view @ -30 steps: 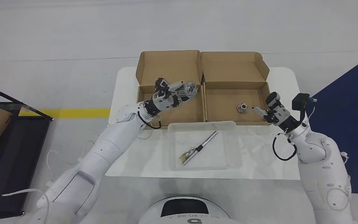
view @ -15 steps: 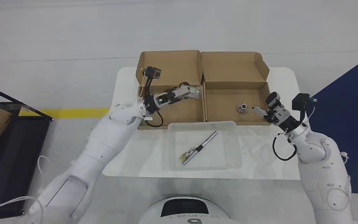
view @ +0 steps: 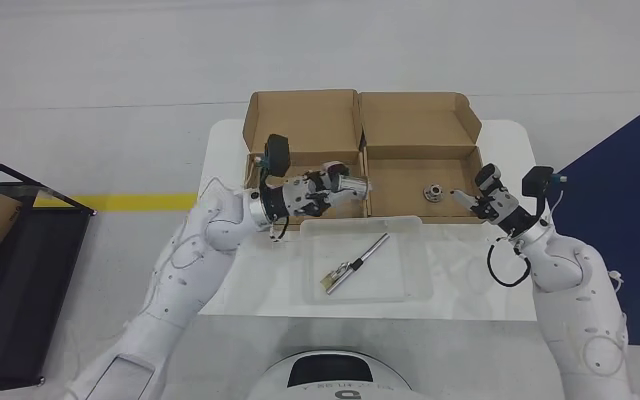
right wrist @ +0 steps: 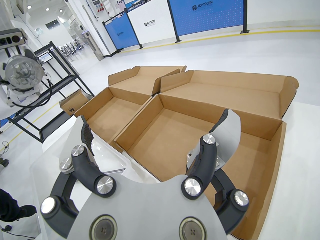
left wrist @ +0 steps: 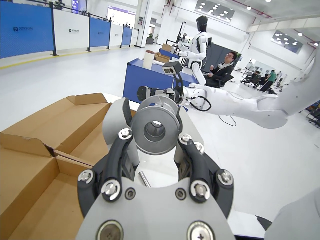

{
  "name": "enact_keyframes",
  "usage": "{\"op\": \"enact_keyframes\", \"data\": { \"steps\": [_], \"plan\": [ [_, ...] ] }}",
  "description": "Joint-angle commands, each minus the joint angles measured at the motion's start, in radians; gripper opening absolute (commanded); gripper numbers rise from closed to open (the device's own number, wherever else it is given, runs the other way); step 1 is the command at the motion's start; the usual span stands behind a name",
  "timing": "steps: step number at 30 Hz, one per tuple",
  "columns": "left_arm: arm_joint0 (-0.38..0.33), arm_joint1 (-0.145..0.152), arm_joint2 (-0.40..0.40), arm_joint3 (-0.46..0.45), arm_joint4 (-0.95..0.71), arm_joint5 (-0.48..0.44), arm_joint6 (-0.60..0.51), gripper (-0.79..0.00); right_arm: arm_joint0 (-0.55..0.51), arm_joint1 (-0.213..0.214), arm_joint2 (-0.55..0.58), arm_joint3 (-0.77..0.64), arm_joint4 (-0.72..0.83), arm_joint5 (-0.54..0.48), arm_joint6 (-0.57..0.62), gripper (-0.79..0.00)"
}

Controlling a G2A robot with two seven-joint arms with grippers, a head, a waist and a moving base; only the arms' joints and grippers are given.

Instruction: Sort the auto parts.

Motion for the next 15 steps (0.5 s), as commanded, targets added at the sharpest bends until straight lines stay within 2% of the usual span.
{"op": "enact_keyframes", "data": {
  "steps": [1, 7, 11, 15],
  "plan": [
    [-0.01, -0.003, 0.023, 0.041, -0.134, -0.009, 0.019, -0.785, 0.0, 0.0, 0.0, 0.0, 0.0, -0.001, 0.0, 0.0],
    [-0.049, 0.005, 0.042, 0.112, -0.339, -0.009, -0.103, -0.785, 0.0, 0.0, 0.0, 0.0, 0.0, -0.001, 0.0, 0.0],
    [-0.058, 0.011, 0.033, 0.112, -0.358, 0.012, -0.145, -0.785, -0.002, 0.0, 0.0, -0.005, -0.005, 0.008, 0.0, 0.0],
    [-0.064, 0.011, 0.034, 0.089, -0.286, 0.048, -0.145, -0.785, -0.041, 0.003, 0.0, -0.109, -0.1, -0.031, -0.016, 0.0]
  ]
}}
